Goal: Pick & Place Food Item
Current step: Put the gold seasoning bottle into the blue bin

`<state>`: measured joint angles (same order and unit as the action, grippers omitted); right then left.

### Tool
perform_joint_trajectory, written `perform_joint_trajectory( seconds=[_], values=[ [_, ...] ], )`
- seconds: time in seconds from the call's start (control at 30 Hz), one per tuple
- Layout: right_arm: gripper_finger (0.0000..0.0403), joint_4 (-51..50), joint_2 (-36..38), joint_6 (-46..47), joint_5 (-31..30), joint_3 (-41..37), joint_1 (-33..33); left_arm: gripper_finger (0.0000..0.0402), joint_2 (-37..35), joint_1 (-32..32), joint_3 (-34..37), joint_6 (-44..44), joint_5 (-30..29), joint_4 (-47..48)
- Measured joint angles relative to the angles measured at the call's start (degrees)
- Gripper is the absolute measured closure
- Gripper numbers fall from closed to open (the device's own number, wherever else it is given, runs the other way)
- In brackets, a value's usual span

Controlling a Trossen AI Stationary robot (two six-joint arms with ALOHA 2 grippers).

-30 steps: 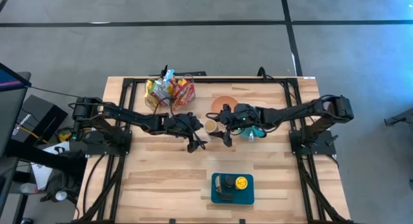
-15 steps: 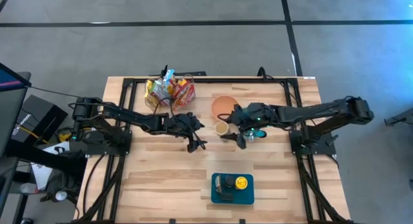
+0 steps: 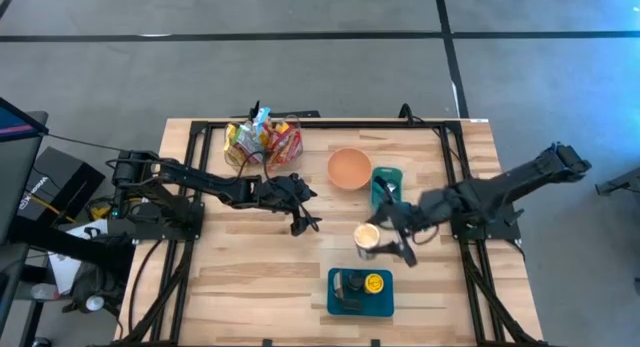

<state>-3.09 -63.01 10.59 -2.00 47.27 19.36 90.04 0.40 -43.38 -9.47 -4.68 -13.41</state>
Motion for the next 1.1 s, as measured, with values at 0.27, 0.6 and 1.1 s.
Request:
perform_joint_trajectory(
  seconds=[0.27,0.6,1.1],
  values=[
    [0.0121,0.01,-0.71,5.86,-13.18,0.00,13.50,0.0014,0.00,0.00,0.02,0.00,-0.01,-1.15],
    [0.0121,0.33,-7.34,17.23,-28.81,0.00,26.31,0.0014,0.00,0.00,0.02,0.00,-0.01,-2.53],
    [0.0121,9.37,-17.70,23.10,-37.98,0.03,34.72,0.0014,0.00,0.00,0.02,-1.52,-0.01,-2.56]
  ],
)
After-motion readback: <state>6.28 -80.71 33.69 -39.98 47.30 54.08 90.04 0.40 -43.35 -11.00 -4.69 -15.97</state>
